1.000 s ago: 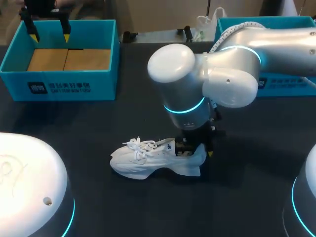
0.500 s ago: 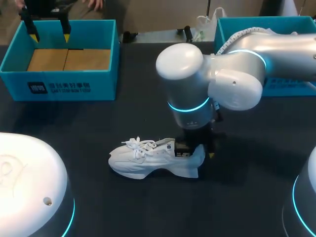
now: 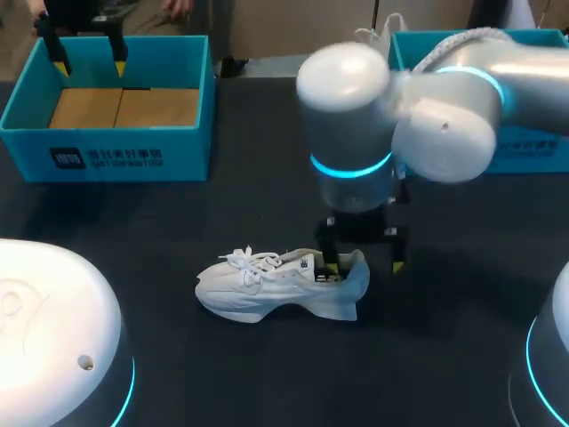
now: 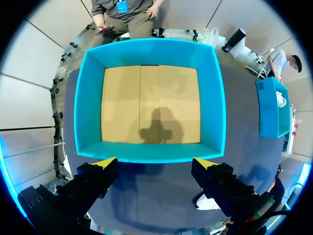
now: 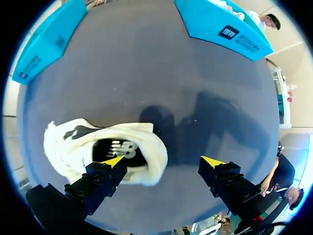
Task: Take the shoe out of the shoebox, open the shoe tongue, remove and reinsert the insole, then place the shoe into the shoebox
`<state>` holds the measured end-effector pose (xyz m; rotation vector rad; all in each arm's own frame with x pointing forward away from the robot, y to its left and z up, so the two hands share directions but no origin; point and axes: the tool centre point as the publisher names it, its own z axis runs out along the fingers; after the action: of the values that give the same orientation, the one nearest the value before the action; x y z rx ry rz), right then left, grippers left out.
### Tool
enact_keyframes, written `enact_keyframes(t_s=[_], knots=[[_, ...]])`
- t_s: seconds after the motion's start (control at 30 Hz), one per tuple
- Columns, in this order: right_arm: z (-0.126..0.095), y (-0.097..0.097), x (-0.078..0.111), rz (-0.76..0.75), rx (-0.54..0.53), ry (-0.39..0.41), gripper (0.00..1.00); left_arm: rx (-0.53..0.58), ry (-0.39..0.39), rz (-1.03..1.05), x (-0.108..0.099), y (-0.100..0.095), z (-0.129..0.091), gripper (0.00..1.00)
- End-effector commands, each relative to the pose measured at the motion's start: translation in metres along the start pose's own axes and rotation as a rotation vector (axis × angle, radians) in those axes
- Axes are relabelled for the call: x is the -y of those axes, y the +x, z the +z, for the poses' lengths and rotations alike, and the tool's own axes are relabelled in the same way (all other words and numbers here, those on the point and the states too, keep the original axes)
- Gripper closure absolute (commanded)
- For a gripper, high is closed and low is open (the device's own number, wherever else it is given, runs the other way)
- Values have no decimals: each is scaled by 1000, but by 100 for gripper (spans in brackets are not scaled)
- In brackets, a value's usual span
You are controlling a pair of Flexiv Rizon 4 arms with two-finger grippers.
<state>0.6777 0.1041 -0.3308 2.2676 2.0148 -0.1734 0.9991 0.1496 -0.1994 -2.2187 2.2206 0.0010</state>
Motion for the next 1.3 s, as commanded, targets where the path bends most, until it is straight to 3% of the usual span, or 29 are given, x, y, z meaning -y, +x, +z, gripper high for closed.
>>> enact_keyframes(t_s=[0.03, 0.17, 0.4, 0.53, 0.57, 0.6, 1.0, 1.03, 1.1, 1.2, 1.3], knots=[[-30, -24, -4, -10, -95, 27, 0, -1, 0, 0, 0, 0, 0, 0], [-47, -29, -5, -106, -211, 26, 0, -1, 0, 0, 0, 0, 0, 0], [-66, -42, -4, -391, -398, -84, 0, -1, 0, 0, 0, 0, 0, 0], [-70, -50, 3, -721, -626, -239, 0, -1, 0, 0, 0, 0, 0, 0], [-70, -52, 7, -824, -632, -286, 0, -1, 0, 0, 0, 0, 0, 0], [-69, -53, 10, -860, -600, -267, 0, -1, 0, 0, 0, 0, 0, 0], [-65, -52, 11, -865, -627, -267, 0, -1, 0, 0, 0, 0, 0, 0], [-63, -53, 10, -862, -619, -295, 0, -1, 0, 0, 0, 0, 0, 0], [-62, -56, 9, -881, -722, -358, 0, -1, 0, 0, 0, 0, 0, 0], [-64, -63, 5, -921, -779, -450, 0, -1, 0, 0, 0, 0, 0, 0], [-62, -70, 0, -954, -781, -527, 0, -1, 0, 0, 0, 0, 0, 0]])
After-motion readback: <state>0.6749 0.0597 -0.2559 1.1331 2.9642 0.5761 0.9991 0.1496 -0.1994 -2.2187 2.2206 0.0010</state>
